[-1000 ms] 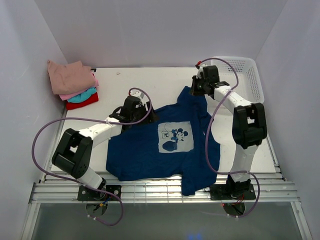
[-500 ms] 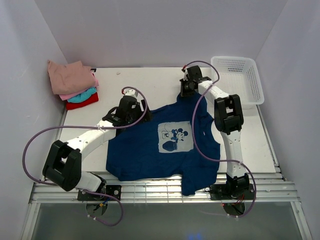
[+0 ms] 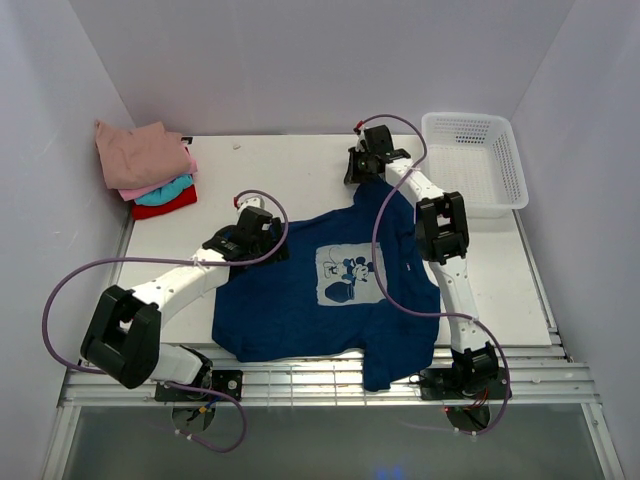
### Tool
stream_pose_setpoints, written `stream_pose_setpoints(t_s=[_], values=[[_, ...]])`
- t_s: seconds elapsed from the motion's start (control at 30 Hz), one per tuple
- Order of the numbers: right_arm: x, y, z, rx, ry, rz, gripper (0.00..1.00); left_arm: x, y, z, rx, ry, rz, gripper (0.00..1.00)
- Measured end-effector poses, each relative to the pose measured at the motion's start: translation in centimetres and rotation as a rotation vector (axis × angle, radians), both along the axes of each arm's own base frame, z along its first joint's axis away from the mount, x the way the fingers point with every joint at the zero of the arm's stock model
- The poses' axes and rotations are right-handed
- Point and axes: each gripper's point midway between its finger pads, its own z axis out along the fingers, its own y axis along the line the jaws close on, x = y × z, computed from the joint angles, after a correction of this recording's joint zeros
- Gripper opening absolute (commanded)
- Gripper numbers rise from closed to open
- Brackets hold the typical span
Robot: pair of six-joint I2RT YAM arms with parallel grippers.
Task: Fold and stack the t-shirts
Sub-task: Flatten the tshirt out
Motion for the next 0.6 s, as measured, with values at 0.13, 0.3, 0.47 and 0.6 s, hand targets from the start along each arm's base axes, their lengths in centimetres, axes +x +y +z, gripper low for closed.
stream_pose_setpoints(t_s=[0.13, 0.3, 0.47, 0.6], values=[[-0.4, -0.1, 0.0, 0.013, -0.017, -0.002, 0.08, -0.4, 0.5, 0.0, 0.011, 0.007, 0.015, 0.86], [-3.4, -2.2, 1.2, -0.044, -0.011, -0.022, 0.08, -0.2, 0.8, 0.7, 0.013, -0.019, 0.028, 0.86], [-4.5, -3.6, 7.6, -0.049, -0.127, -0.055, 0.08, 0.2, 1.1, 0.9, 0.024, -0.038, 0.045, 0.86], [-3.7, -4.2, 12.6, -0.046, -0.248, -0.082, 0.08, 0.4, 1.4, 0.5, 0.028, -0.061, 0.054, 0.86]])
